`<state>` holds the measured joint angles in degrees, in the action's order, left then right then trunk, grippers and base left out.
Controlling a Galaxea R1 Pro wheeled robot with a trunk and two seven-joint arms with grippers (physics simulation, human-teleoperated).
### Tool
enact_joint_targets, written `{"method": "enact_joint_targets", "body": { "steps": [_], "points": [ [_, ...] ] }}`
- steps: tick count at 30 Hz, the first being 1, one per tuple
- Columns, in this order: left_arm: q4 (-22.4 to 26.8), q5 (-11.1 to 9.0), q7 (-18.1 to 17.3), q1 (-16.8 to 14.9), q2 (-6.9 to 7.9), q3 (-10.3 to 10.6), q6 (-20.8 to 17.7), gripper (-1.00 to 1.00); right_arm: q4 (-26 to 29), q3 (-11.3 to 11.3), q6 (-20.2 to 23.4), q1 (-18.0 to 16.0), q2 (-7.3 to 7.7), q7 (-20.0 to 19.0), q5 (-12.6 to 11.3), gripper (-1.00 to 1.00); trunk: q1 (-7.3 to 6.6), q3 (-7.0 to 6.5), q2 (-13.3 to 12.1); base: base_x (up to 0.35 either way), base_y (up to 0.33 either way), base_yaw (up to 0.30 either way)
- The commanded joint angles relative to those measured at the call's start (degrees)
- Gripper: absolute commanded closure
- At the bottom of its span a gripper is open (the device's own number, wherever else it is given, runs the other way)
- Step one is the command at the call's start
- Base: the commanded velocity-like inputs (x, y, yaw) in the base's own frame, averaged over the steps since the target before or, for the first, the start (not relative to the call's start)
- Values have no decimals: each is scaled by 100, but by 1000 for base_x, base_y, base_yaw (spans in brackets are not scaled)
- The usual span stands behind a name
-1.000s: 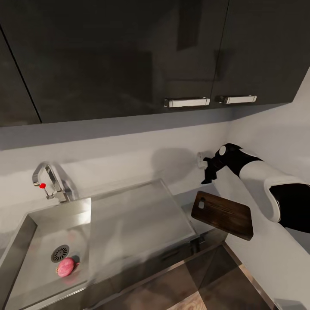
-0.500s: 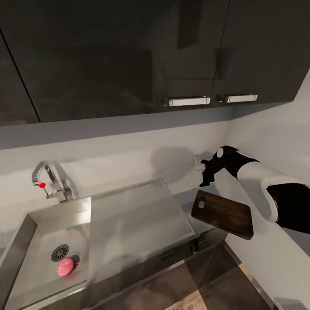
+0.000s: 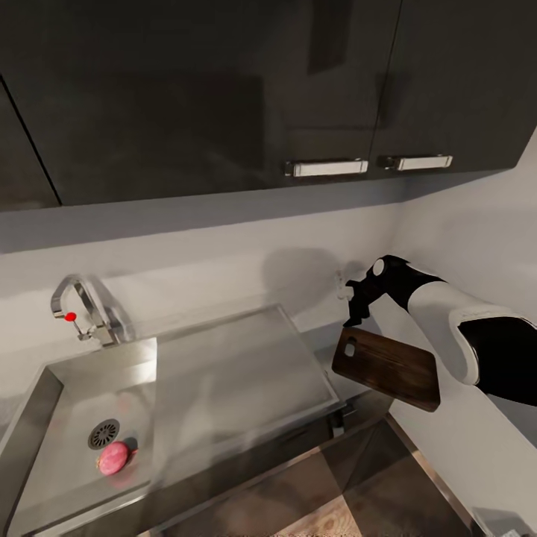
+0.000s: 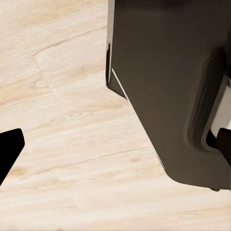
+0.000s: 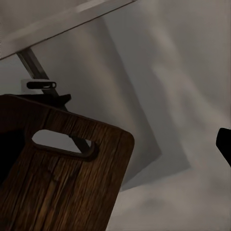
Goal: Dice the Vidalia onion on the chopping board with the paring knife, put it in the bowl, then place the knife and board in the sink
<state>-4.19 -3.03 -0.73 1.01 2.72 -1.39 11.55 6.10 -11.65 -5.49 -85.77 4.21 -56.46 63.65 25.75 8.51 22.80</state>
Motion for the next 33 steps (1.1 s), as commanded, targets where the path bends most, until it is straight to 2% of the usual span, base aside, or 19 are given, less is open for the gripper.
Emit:
{"method": "enact_joint_targets", "body": {
  "steps": [1,12,19,25,29,31,33],
  "points": [
    [-12,-31,-7,-3,0,-11,32,-100,5,-39,-57,-5,6,-5,7,-100,3,20,11,0,0,0],
    [-12,-31,-6,-4,-8,-11,32,-100,-115,-39,-73,-4,35,-13,10,-100,3,122,11,0,0,0],
    [-12,-31,-8,-5,-9,-11,32,-100,-151,-39,-243,-2,54,-10,15,-100,3,188,11,0,0,0],
    [-12,-31,-6,-5,-9,-11,32,-100,-153,-45,-265,-2,134,-13,17,-100,3,244,11,0,0,0],
    [-12,-31,-6,-5,-7,-11,32,-100,-153,-47,-304,-2,305,-14,24,-100,3,281,11,0,0,0],
    [-12,-31,-6,-5,-8,-11,32,-100,-147,-47,-320,-3,468,-14,23,-100,3,300,11,0,0,0],
    [-12,-31,-6,-5,-9,-11,32,-100,-142,-46,-367,-2,559,-14,20,-100,3,318,11,0,0,0]
  ]
}}
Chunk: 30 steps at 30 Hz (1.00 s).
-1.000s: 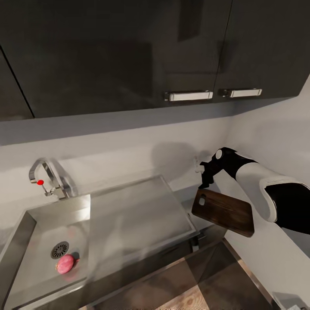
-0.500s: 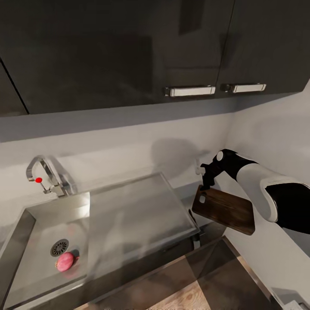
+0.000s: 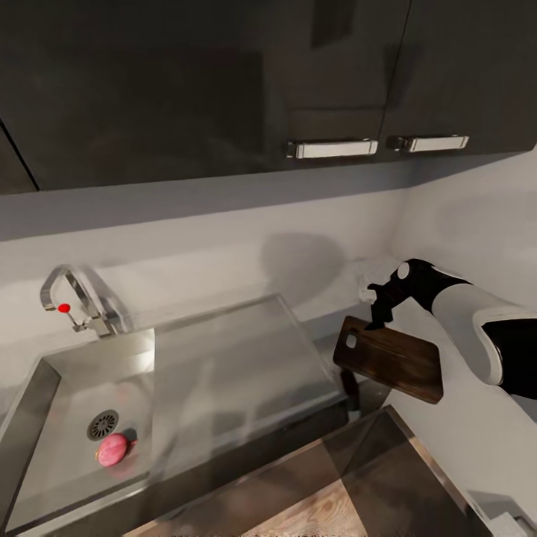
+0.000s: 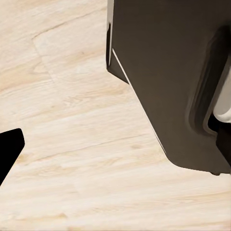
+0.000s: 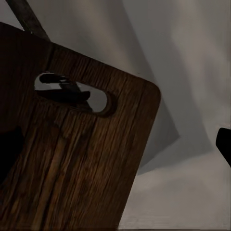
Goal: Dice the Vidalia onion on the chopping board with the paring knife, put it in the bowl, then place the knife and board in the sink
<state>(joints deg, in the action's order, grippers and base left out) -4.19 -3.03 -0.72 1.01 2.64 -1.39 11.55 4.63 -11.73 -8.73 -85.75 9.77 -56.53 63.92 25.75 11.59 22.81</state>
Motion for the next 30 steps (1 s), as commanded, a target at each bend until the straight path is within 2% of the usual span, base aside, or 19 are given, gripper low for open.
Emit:
{"method": "enact_joint_targets", "body": {
  "steps": [1,5,13,20,23,30],
  "points": [
    [-12,-31,-7,-4,0,-11,32,-100,8,-36,-102,-5,52,-7,-11,-100,3,19,11,0,0,0],
    [-12,-31,-7,-4,0,-11,32,-100,19,-30,-268,-5,152,-9,-25,-100,3,57,11,0,0,0],
    [-12,-31,-7,-4,0,-11,30,-100,64,-9,-295,-3,173,-16,-83,-100,3,131,11,0,0,0],
    [-12,-31,-8,-4,0,-11,27,-100,101,4,-296,-3,271,-90,-451,-100,3,196,11,0,0,0],
    [-12,-31,-8,-4,0,-11,27,-100,164,10,-292,-4,381,-276,-609,-100,3,224,11,0,0,0],
    [-12,-31,-8,-4,0,-11,26,-100,331,15,-272,-3,435,-401,-671,-100,3,290,11,0,0,0]
  ]
}}
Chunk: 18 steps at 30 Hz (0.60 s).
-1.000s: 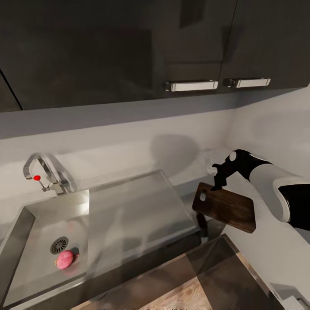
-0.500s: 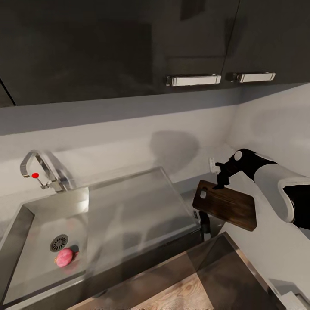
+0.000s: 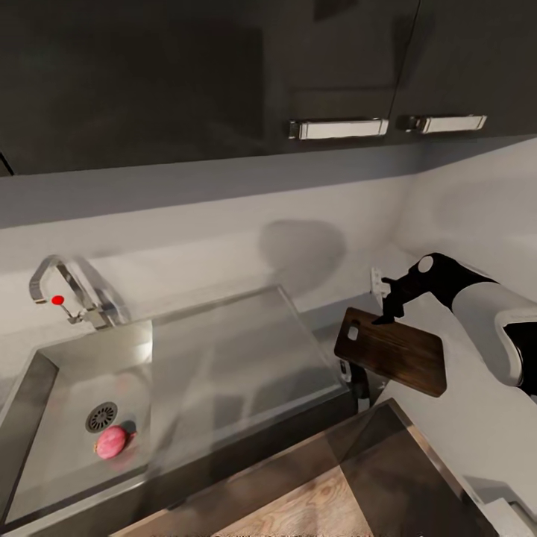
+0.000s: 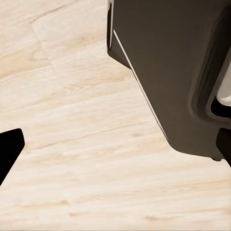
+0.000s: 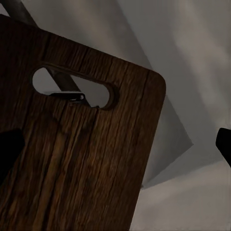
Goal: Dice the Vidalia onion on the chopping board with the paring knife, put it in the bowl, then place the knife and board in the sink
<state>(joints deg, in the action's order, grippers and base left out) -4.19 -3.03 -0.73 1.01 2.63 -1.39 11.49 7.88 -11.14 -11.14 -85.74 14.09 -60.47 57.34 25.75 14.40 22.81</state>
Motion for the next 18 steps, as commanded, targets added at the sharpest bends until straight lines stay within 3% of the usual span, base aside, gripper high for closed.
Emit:
{"method": "enact_joint_targets", "body": {
  "steps": [1,8,13,18],
  "points": [
    [-12,-31,-7,-4,0,-11,32,-100,15,-41,-29,-4,4,-12,-17,-100,3,19,11,0,0,0],
    [-12,-31,-9,-4,0,-11,31,-100,36,59,-24,-6,0,-1,-116,-100,3,44,11,0,0,0],
    [-12,-31,-11,-4,0,-11,31,-100,121,477,169,-7,-15,97,-686,-100,3,46,11,0,0,0],
    [-12,-31,-8,-3,0,-11,30,-100,297,535,461,-7,-42,164,-818,-100,3,46,11,0,0,0]
  ]
}}
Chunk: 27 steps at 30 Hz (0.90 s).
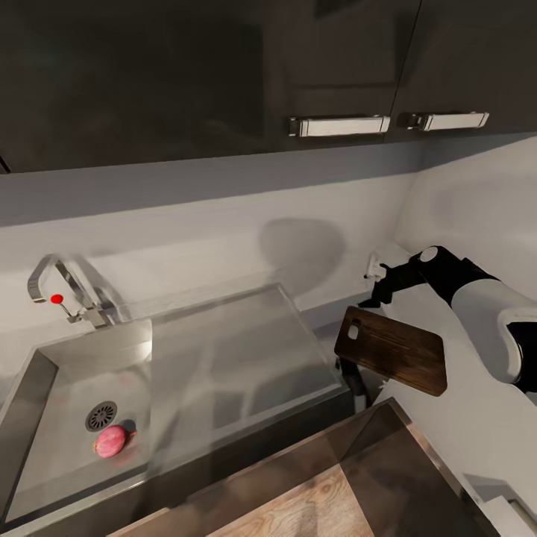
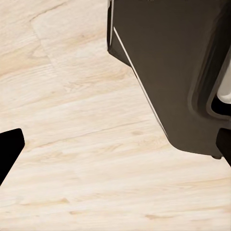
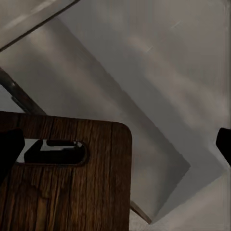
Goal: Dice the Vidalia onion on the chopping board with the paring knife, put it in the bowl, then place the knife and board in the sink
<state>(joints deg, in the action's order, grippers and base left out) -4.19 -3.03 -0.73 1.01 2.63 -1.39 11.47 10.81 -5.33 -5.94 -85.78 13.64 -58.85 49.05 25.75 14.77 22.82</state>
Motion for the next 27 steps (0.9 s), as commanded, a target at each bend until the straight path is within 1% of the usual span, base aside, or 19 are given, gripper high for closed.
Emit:
{"method": "enact_joint_targets", "body": {
  "steps": [1,10,27],
  "points": [
    [-12,-31,-7,-4,0,-11,37,-100,33,-46,-28,-6,-7,9,-1,-100,3,9,10,0,0,0],
    [-12,-31,-9,-4,0,-11,38,-100,52,-71,-45,-7,-74,13,30,-100,3,9,10,0,0,0],
    [-12,-31,-13,-4,0,-11,40,-100,51,-73,-39,-8,-80,10,40,-100,3,9,10,0,0,0]
  ]
}}
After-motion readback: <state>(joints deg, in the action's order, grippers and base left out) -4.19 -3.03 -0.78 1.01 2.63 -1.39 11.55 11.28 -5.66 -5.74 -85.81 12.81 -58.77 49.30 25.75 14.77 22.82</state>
